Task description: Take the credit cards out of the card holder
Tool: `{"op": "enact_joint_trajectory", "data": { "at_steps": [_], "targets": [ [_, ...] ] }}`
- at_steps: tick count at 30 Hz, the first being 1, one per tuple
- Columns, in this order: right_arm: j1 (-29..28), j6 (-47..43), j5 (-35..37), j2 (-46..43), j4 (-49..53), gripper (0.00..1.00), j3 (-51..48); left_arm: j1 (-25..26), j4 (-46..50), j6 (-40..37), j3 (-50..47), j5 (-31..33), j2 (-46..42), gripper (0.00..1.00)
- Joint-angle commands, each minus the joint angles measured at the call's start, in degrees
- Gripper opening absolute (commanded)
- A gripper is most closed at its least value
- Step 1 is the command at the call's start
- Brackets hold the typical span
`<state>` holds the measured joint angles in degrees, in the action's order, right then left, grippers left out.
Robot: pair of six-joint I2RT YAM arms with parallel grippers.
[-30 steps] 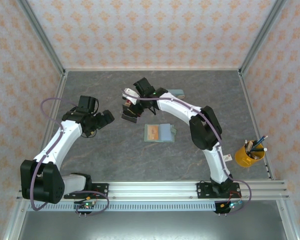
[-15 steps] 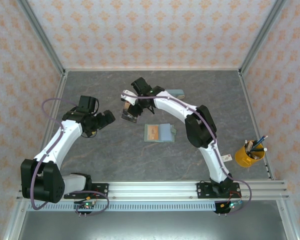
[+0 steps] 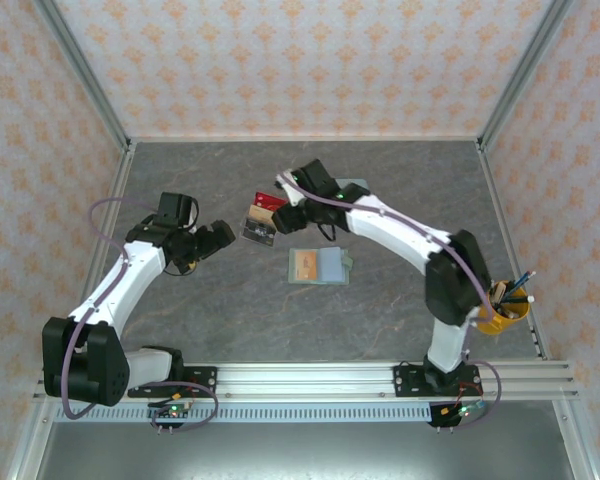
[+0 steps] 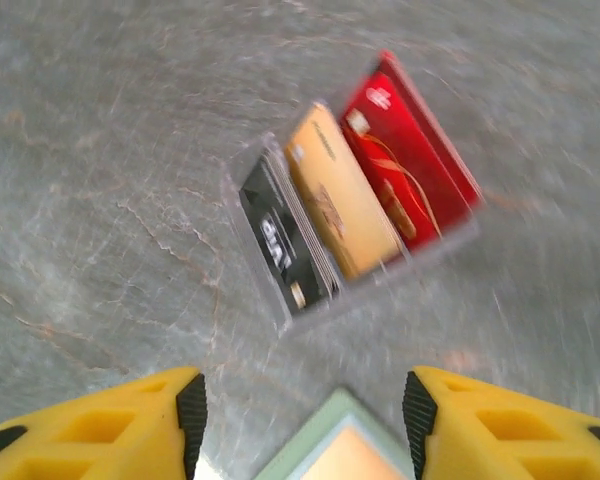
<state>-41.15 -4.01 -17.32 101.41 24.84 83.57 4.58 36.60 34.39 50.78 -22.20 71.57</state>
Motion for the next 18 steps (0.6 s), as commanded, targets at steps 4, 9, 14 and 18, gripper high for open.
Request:
{"op": "enact_joint_trajectory", "data": {
  "at_steps": [4, 9, 14, 18],
  "targets": [
    [0.34, 27.36, 12.48, -10.46, -1.8, 0.66, -14.92, 3.59, -2.53, -2.14, 0.21, -1.28, 1.41, 1.0],
    [0.71, 36.87, 6.56, -12.22, -5.09, 0.66, -23.26, 8.16, -5.93, -0.69, 0.97, -1.91, 3.84, 1.0],
    [1.37, 41.71, 2.32, -10.43, -10.63, 0.6, -26.95, 12.71, -11.62, 1.95, 1.96, -4.07, 8.45, 1.0],
    [2.41, 42.92, -0.26, -7.24, -13.6, 0.49, -26.99, 16.31, -15.97, 3.15, 3.46, -3.76, 12.46, 0.96]
  ]
}}
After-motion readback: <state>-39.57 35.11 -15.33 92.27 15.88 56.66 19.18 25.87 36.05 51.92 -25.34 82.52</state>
